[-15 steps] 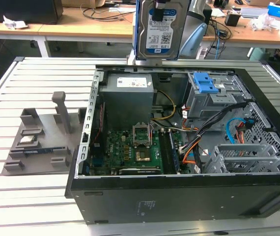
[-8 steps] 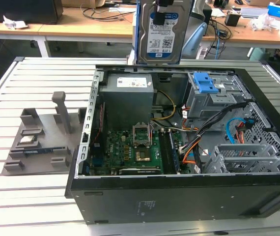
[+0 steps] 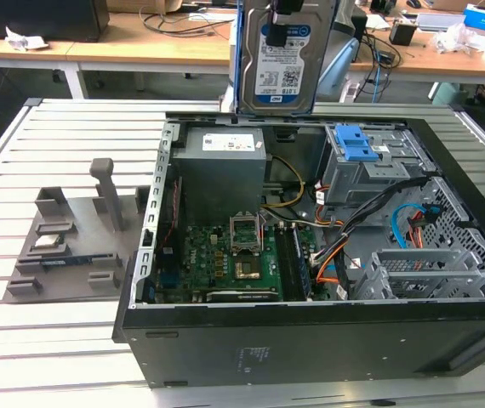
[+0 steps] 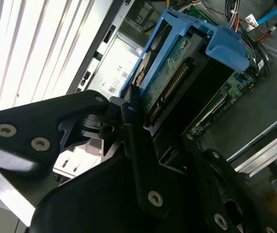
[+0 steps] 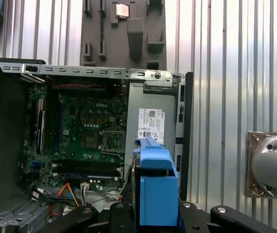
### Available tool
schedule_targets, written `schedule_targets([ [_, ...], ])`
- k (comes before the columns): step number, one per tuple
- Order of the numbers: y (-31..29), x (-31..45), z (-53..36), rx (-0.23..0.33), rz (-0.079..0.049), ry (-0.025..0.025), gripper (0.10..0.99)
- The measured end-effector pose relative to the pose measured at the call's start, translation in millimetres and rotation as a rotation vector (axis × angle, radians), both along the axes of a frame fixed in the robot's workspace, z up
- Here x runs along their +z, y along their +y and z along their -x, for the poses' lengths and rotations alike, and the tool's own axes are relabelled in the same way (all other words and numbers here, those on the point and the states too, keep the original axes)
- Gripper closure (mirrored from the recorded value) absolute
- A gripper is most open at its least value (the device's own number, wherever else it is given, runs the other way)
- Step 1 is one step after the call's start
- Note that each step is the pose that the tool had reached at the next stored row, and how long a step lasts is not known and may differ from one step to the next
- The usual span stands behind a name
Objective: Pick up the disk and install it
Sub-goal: 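Pick up the disk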
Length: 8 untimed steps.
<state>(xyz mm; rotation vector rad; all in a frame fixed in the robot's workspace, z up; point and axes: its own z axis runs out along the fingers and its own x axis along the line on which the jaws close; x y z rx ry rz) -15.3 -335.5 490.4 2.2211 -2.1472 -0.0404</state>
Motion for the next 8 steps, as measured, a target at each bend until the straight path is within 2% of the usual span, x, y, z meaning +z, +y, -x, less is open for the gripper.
schedule_targets([
  [8,-9.7,-0.1,0.0,0.0,0.0,0.0,0.725],
])
